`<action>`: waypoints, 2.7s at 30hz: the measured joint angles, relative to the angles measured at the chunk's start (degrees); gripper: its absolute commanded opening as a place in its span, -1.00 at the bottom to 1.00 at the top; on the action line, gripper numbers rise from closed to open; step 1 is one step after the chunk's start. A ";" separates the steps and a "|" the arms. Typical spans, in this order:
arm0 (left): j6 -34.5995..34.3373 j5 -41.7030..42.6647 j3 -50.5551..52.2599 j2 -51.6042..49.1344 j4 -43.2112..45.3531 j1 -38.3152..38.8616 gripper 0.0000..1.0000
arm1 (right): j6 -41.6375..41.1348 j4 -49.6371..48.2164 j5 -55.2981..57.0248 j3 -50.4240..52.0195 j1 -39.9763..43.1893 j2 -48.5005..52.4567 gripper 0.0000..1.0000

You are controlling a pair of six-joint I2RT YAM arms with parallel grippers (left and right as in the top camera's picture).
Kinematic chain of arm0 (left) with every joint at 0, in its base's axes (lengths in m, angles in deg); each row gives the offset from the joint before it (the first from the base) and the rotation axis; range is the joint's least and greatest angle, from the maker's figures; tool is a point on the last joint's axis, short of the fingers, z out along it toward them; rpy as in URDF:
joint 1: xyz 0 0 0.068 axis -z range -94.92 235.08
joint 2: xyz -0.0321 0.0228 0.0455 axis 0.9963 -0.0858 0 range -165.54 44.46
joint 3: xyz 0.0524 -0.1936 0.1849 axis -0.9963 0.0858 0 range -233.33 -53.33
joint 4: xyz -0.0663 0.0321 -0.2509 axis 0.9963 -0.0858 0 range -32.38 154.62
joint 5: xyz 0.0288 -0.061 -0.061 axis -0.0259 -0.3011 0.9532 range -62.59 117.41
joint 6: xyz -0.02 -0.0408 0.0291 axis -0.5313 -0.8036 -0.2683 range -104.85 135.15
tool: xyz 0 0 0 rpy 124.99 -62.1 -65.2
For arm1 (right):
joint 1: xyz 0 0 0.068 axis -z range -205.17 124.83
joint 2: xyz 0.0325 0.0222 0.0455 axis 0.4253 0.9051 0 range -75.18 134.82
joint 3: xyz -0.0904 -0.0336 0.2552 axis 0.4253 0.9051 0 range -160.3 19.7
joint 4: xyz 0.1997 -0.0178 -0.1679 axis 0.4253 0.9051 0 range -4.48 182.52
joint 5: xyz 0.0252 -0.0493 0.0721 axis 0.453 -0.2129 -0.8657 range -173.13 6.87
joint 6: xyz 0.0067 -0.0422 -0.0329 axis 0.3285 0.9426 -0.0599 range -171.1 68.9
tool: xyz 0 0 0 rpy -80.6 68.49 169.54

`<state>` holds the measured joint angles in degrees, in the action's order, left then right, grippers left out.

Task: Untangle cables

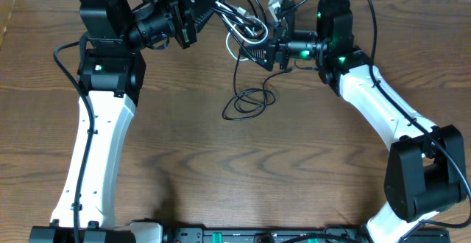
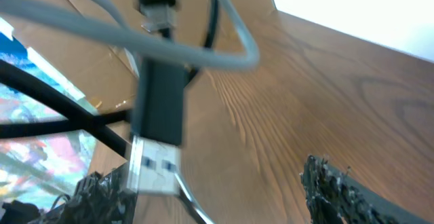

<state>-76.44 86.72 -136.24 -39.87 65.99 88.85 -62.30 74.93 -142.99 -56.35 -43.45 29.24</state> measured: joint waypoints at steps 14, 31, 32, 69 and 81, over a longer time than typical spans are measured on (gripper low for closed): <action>-2.67 -1.42 0.00 0.02 0.00 0.00 -0.85 | -10.05 -0.48 10.14 0.00 -4.42 0.11 -0.67; 16.17 -11.89 0.04 -0.85 -17.53 0.37 -0.85 | -12.98 30.27 28.79 -0.17 1.95 0.09 -0.98; 19.52 -13.22 0.04 -0.85 -19.63 0.48 -0.85 | -12.33 32.28 28.83 -0.20 2.62 0.09 -0.98; 76.61 -51.82 0.04 -1.44 -49.81 0.02 -0.77 | 2.67 65.51 56.15 -0.26 24.28 0.20 -0.70; 78.68 -39.82 0.04 -7.72 -49.29 8.98 -0.42 | 9.07 64.92 48.33 -0.26 21.94 0.20 0.54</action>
<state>2.24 46.90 -136.20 -47.59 16.70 97.83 -53.23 139.84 -94.66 -56.61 -21.51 29.44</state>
